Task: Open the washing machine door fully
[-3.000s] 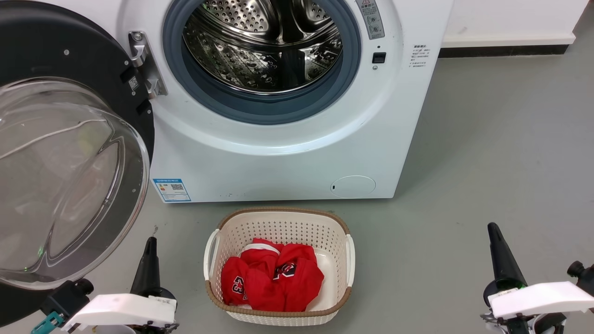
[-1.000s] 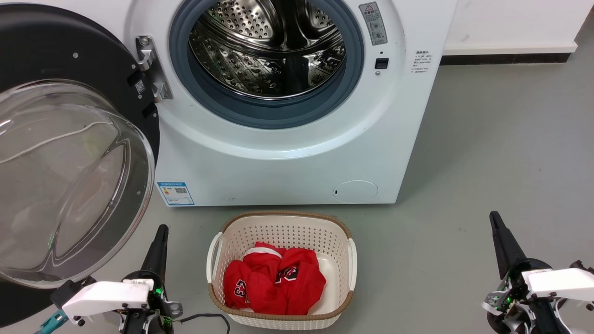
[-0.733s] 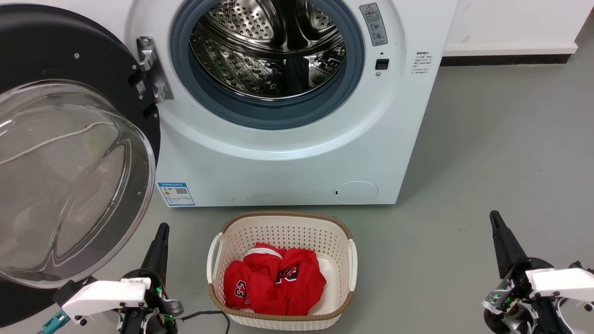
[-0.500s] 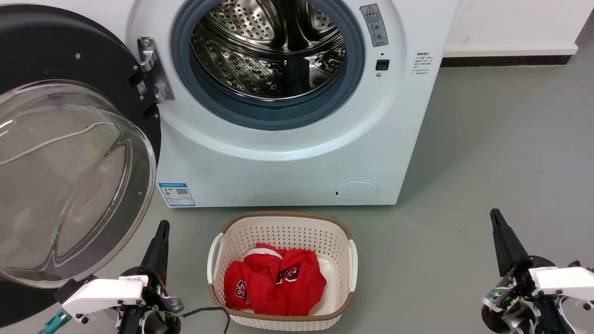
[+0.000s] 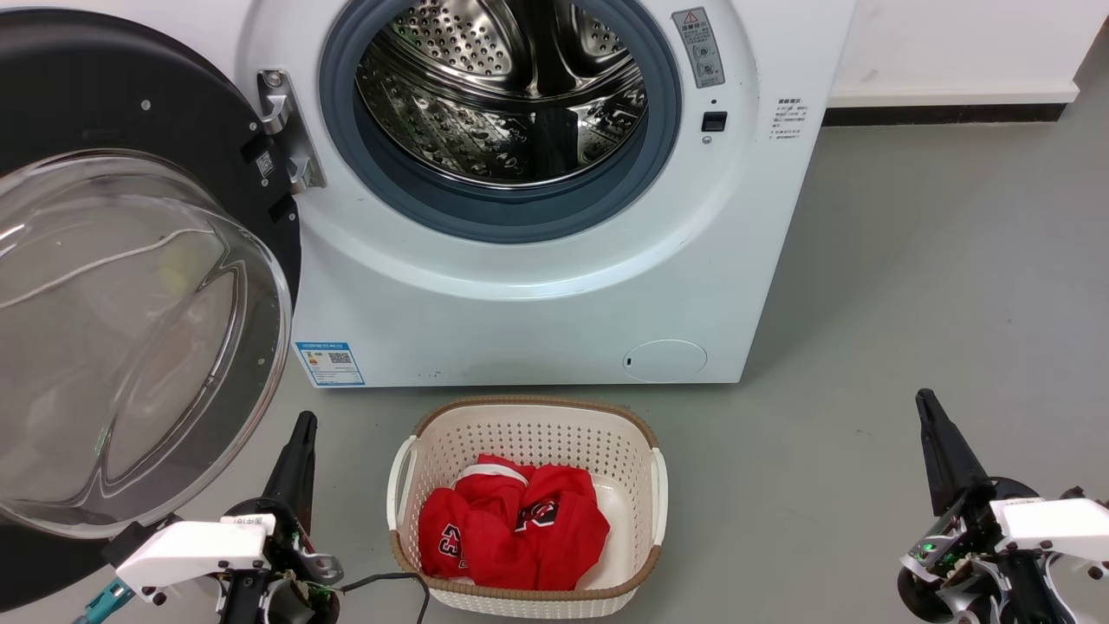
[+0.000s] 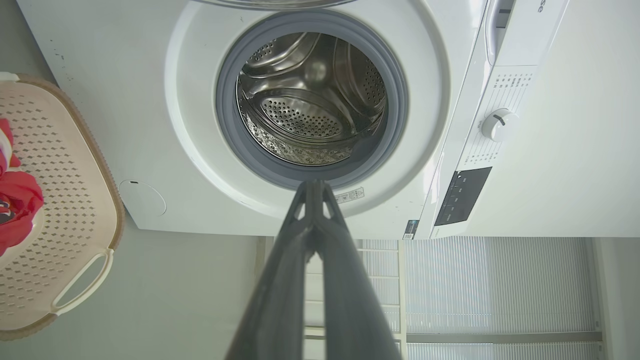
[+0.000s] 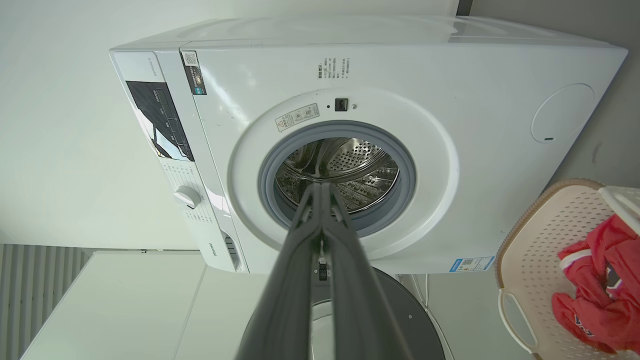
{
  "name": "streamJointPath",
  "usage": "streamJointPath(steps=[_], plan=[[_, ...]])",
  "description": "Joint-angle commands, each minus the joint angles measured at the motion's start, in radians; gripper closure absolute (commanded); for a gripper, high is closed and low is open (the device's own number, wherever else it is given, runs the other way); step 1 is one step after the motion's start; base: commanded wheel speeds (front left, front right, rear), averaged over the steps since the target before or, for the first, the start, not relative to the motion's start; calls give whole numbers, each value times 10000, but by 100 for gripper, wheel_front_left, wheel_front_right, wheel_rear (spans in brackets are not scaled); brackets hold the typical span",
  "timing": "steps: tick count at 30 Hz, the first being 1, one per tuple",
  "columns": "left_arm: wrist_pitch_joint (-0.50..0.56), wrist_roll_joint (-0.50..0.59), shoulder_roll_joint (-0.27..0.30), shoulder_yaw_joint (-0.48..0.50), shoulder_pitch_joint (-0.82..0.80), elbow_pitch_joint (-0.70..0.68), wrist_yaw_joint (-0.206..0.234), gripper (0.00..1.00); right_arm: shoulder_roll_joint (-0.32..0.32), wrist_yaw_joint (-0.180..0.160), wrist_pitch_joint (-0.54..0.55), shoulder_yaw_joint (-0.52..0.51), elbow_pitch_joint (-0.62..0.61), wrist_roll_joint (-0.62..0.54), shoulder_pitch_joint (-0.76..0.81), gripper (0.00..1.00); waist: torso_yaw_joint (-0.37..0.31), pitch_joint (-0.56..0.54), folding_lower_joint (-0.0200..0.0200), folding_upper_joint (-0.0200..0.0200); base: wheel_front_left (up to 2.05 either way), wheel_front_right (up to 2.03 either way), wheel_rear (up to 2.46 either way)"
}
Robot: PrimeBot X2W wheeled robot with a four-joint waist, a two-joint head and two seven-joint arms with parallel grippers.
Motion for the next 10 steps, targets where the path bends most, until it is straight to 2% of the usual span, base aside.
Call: streamJointPath(steps=[1,10], plan=[[30,-14,27,25,-96,6,-38,100,42,0,23,-17,16,-39,-130,100,0,0,0,0,0,0,0],[29,-14,27,25,-96,5,-37,100,62,0,66,-51,19,-64,-135,100,0,0,0,0,0,0,0]])
